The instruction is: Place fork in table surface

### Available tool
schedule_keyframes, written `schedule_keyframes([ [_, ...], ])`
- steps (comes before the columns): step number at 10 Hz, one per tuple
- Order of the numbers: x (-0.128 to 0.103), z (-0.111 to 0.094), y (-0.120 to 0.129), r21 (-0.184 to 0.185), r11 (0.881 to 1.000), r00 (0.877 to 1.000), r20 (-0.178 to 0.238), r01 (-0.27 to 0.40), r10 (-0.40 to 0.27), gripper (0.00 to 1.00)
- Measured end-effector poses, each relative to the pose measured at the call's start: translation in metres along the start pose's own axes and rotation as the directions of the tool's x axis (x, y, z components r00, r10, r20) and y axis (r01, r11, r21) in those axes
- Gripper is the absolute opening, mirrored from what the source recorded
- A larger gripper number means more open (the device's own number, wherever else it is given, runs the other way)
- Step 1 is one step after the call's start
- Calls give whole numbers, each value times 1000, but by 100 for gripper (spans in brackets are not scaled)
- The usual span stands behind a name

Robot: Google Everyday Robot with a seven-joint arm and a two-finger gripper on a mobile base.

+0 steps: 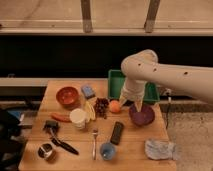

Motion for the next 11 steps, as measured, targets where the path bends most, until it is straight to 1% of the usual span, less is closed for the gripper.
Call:
schedule_keyframes([
  [1, 10, 3, 27, 9, 998, 998, 2, 61, -61, 65],
  [2, 18, 5, 47, 14, 995, 995, 2, 103, -103, 65],
  [3, 29, 9, 71, 29, 987, 987, 4, 158, -158, 65],
  [4, 44, 16, 94, 44, 975, 976, -3, 217, -217, 65],
  [5, 58, 28, 110, 58, 962, 964, -24, 267, -266, 65],
  [6, 67, 42, 117, 68, 951, 954, -46, 300, -297, 65],
  [7, 79, 55, 123, 70, 944, 946, -72, 322, -317, 65],
  [8, 79, 55, 125, 65, 945, 946, -71, 321, -317, 65],
  [9, 77, 55, 121, 69, 946, 948, -70, 316, -312, 65],
  [11, 78, 55, 124, 68, 945, 946, -71, 321, -316, 65],
])
